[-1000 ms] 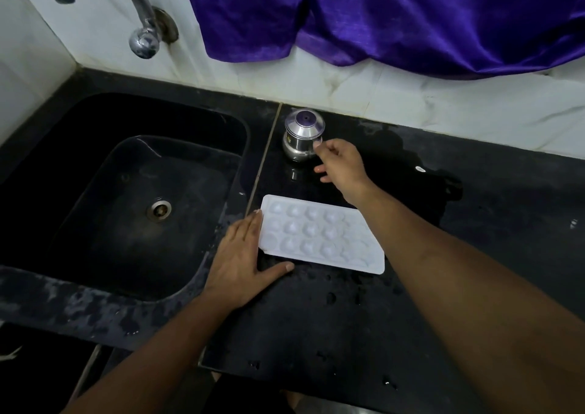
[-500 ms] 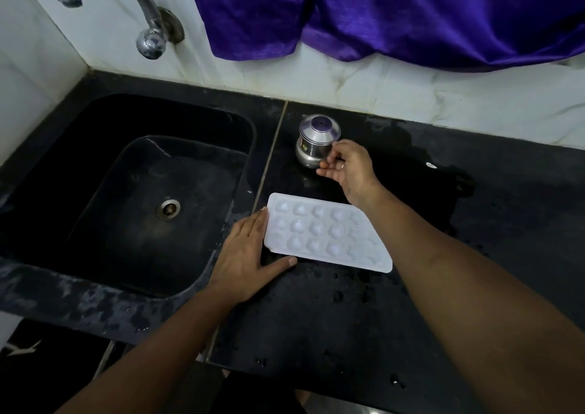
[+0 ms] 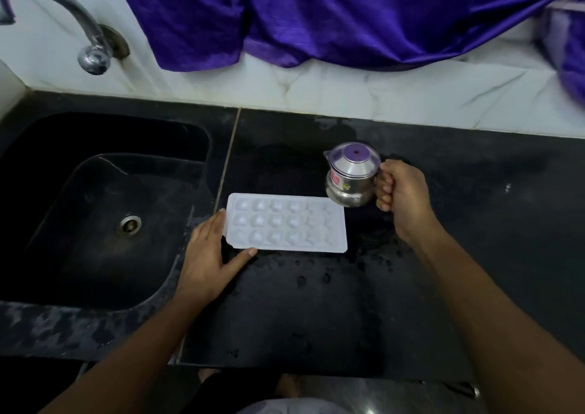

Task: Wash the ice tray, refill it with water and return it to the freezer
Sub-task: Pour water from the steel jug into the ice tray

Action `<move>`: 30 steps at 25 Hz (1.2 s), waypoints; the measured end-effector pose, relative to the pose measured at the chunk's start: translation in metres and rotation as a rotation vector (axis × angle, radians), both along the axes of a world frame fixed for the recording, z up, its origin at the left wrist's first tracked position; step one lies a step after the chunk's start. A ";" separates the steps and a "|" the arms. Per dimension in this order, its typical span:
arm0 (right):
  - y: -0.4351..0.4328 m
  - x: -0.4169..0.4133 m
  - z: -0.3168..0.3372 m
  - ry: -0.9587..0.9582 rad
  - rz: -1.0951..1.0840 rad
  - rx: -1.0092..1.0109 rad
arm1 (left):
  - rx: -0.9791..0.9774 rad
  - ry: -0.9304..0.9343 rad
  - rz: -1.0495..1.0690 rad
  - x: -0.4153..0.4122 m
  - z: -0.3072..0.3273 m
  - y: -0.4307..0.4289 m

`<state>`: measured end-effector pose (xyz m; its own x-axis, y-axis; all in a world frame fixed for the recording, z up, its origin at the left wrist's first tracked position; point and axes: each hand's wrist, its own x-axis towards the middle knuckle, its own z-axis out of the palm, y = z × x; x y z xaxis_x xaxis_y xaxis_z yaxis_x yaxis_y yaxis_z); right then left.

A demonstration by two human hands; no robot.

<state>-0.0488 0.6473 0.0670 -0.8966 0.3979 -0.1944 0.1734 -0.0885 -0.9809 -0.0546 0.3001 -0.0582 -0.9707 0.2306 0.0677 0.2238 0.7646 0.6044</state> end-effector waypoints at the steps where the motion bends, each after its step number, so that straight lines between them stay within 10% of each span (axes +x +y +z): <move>1: 0.006 0.009 0.001 -0.013 -0.031 0.024 | -0.002 -0.006 0.002 0.000 -0.001 0.000; 30: 0.028 0.021 -0.002 -0.141 -0.021 0.525 | -0.077 0.045 0.030 0.000 -0.003 0.002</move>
<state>-0.0281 0.6750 0.0647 -0.8670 0.4914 -0.0823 0.3097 0.4022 -0.8616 -0.0543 0.3020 -0.0608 -0.9736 0.2078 0.0944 0.2257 0.8153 0.5332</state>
